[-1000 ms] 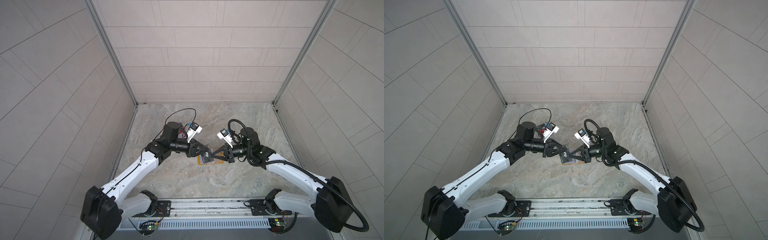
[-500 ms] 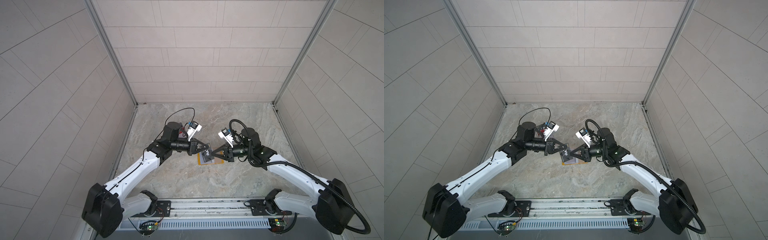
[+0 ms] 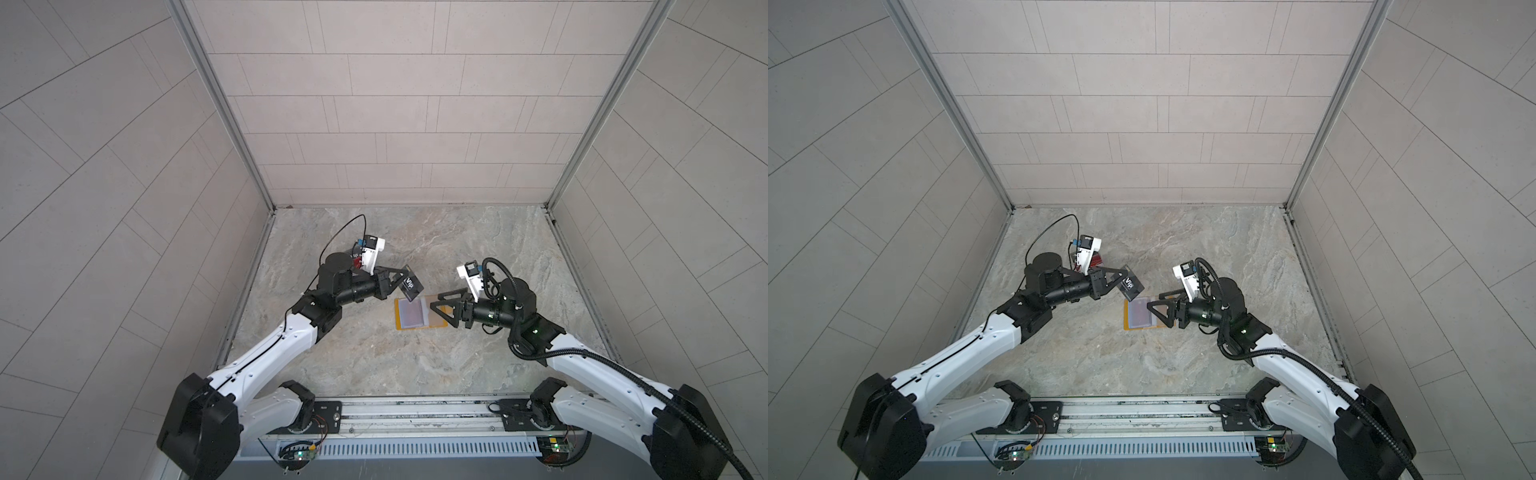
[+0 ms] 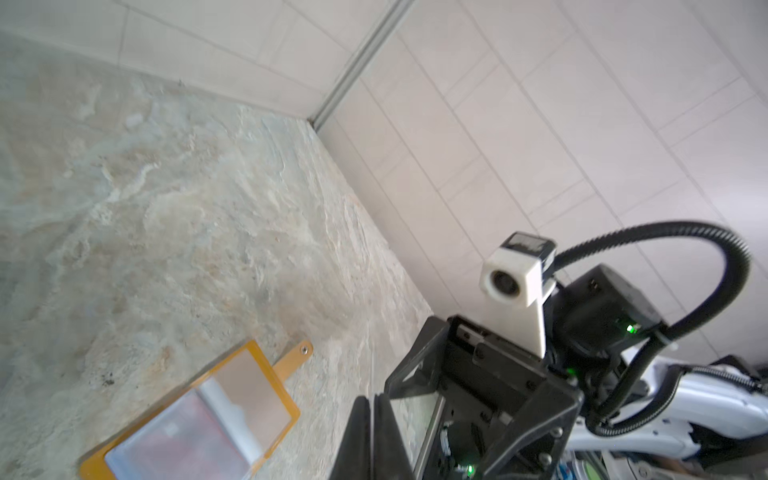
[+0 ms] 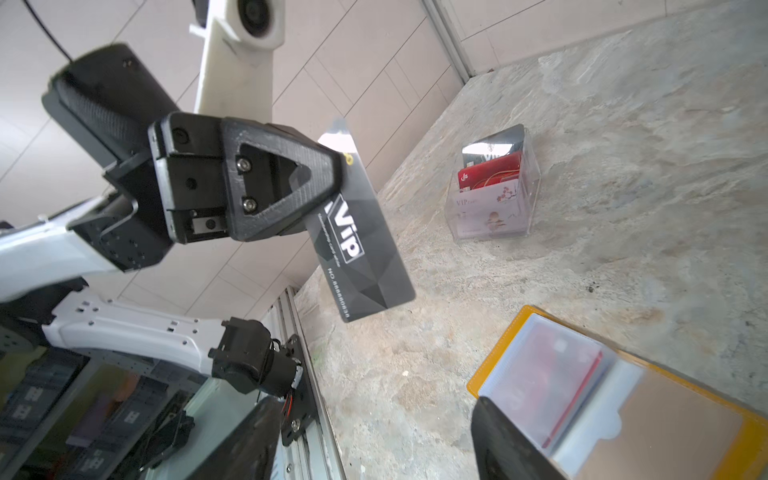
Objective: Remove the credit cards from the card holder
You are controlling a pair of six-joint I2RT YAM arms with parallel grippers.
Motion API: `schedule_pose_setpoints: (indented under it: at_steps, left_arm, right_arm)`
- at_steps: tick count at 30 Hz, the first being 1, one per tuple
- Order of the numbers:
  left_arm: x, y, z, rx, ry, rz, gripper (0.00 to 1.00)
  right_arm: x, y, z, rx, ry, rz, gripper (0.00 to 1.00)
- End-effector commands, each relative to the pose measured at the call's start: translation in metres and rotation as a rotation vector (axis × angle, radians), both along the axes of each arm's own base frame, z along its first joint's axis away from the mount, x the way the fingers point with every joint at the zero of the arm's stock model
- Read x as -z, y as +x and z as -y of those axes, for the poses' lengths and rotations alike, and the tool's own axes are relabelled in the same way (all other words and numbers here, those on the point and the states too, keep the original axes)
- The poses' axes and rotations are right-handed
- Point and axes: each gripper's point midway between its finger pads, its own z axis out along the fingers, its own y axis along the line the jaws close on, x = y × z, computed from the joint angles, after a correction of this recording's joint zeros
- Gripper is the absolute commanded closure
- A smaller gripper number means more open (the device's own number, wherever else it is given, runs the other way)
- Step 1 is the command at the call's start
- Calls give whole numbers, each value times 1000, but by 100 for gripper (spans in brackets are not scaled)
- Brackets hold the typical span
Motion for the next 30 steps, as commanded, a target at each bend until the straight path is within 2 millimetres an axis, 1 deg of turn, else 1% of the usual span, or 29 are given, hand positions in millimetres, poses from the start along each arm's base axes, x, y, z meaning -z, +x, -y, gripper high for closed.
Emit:
schedule_pose_setpoints:
  at_steps: [1, 5, 8, 12, 22, 30]
  left_arm:
    - [-50, 8, -8, -89, -181, 130, 100]
    - [-60, 5, -7, -98, -255, 153, 100]
    - [-66, 2, -5, -91, -302, 166, 100]
    - [-69, 2, -10, -137, -360, 172, 100]
    - [-73, -2, -6, -122, -411, 177, 100]
    - [-77, -4, -3, -95, -435, 176, 100]
  right_arm:
    - [-33, 11, -5, 47, 130, 39, 24]
    - [-47, 16, -14, 33, 196, 47, 27]
    - [-57, 21, -21, 20, 231, 53, 30]
    - [-72, 24, -25, 9, 283, 72, 36]
    - [-103, 30, -32, -20, 367, 106, 60]
    - [-111, 30, -36, -51, 447, 95, 79]
